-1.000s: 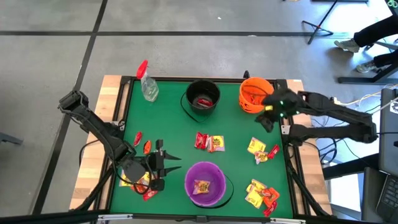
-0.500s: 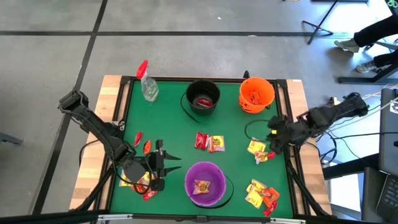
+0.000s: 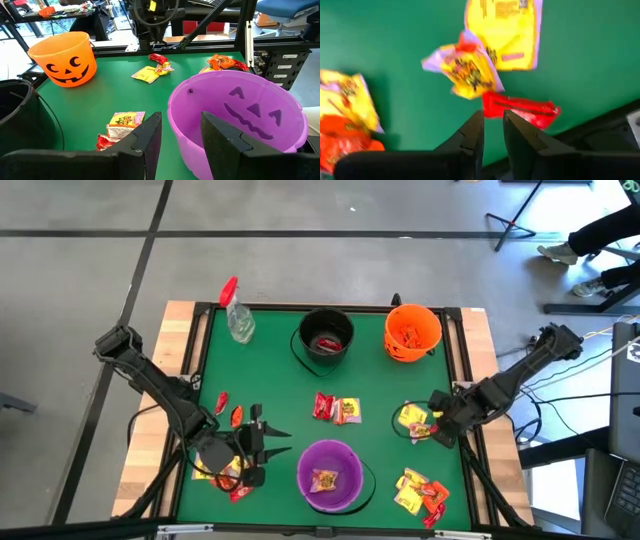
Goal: Organize candy in baskets
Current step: Put the red candy pack into the black bucket
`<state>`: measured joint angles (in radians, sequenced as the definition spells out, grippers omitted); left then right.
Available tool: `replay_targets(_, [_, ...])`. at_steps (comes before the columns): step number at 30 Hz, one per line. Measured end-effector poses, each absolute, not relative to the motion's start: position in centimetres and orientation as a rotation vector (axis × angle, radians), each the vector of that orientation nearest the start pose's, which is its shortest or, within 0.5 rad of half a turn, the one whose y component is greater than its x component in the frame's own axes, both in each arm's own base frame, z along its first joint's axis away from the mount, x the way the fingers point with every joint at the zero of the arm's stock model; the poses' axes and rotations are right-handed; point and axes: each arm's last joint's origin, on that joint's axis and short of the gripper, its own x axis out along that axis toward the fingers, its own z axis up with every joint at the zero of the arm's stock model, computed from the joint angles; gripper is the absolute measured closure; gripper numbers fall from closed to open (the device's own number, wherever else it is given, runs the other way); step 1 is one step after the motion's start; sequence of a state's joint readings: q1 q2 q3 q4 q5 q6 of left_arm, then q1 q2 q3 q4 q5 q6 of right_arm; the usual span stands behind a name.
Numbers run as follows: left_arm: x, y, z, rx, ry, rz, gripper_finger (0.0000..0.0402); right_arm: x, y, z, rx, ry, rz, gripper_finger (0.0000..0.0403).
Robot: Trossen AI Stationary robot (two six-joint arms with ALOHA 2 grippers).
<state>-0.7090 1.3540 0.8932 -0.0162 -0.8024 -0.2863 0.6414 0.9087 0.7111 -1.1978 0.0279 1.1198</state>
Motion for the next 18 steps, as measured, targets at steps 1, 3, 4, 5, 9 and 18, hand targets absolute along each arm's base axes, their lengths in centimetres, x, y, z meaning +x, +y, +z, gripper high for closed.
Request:
replay_targets(1, [23.2,-17.1,26.6,0.043,0.329,0.139,0.0276,10.3,7.7,22.7,0.466,1.417,-0.258,0.0329])
replay_targets(3, [23.2,-17.1,26.6,0.043,0.329,0.140,0.0276,10.4,7.9,22.2,0.464,1.461,-0.248,0.0315])
replay_targets(4, [23.2,-17.1,26.6,0.043,0.328,0.139,0.0276,10.5,8.0,22.0,0.461,1.468,-0.251,0.0305])
replay_targets(5, [23.2,-17.1,26.6,0.043,0.329,0.139,0.0276,10.8,8.2,21.9,0.469,1.467,-0.247,0.0293])
replay_targets(9, [23.2,-17.1,26.6,0.042,0.329,0.138,0.0276,11.5,8.6,21.2,0.515,1.463,-0.370,0.0237])
replay_targets(18, [23.7,-17.6,25.3,0.073,0.362,0.140,0.0276,12.2,9.0,19.8,0.605,1.447,-0.660,0.0161])
